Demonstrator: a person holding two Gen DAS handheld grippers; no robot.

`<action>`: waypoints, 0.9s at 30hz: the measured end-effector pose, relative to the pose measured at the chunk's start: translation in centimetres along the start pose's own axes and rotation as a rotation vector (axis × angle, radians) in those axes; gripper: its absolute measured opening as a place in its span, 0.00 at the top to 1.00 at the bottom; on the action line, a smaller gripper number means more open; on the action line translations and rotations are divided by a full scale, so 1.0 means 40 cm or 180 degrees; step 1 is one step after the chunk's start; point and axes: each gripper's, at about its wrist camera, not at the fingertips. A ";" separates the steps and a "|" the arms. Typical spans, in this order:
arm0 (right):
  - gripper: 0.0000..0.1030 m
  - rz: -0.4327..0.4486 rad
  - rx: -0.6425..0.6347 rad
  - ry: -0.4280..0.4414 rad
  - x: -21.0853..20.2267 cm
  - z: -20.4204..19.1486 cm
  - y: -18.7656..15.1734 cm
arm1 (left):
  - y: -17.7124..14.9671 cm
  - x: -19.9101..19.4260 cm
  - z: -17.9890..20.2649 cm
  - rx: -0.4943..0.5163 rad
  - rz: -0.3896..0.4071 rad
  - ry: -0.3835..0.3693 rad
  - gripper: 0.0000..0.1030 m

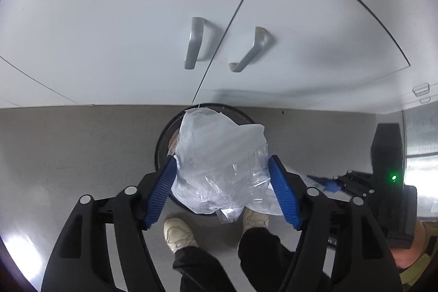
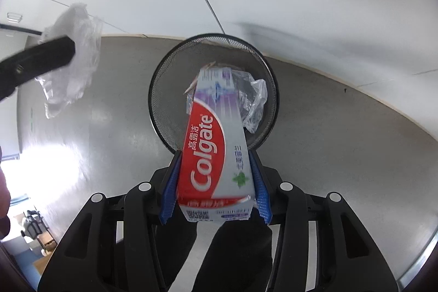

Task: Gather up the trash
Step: 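Open both grippers to drop the bag and box into the bin, then move both open grippers back to the white bag and clear wrapper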

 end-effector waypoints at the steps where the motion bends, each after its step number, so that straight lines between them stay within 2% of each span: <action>1: 0.53 0.0006 -0.0015 -0.0004 0.002 0.007 -0.007 | -0.002 0.005 -0.005 -0.0013 0.0005 -0.0005 0.33; 5: 0.52 -0.0009 -0.0065 -0.0041 -0.003 0.015 -0.017 | -0.016 0.012 -0.020 -0.0070 -0.0023 0.0022 0.32; 8: 0.49 -0.0009 -0.0048 -0.0041 -0.014 0.020 -0.031 | -0.026 0.003 -0.022 -0.0142 -0.0045 -0.0083 0.28; 11: 0.48 0.0004 -0.0019 -0.0018 -0.017 0.031 -0.036 | -0.022 -0.013 -0.008 -0.0071 -0.0025 -0.0155 0.25; 12: 0.46 0.0009 -0.0012 -0.0010 -0.015 0.033 -0.037 | -0.020 -0.017 0.000 -0.0034 -0.0018 -0.0167 0.21; 20: 0.40 0.0046 0.0019 0.0032 -0.040 0.055 -0.065 | -0.006 -0.046 0.027 0.0157 0.0014 0.0001 0.20; 24: 0.36 0.0106 0.0021 0.0017 -0.090 0.059 -0.077 | -0.032 -0.089 0.047 0.0229 -0.0038 0.0172 0.20; 27: 0.33 0.0215 -0.0051 -0.0065 -0.172 0.054 -0.087 | -0.045 -0.144 0.069 0.0326 -0.0075 0.0311 0.20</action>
Point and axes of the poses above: each gripper's, at about its wrist camera, not at the fingertips, and x roughly the way its jaws point, z to its right, y to its top, and after that the axes turned 8 degrees about -y, right-handed
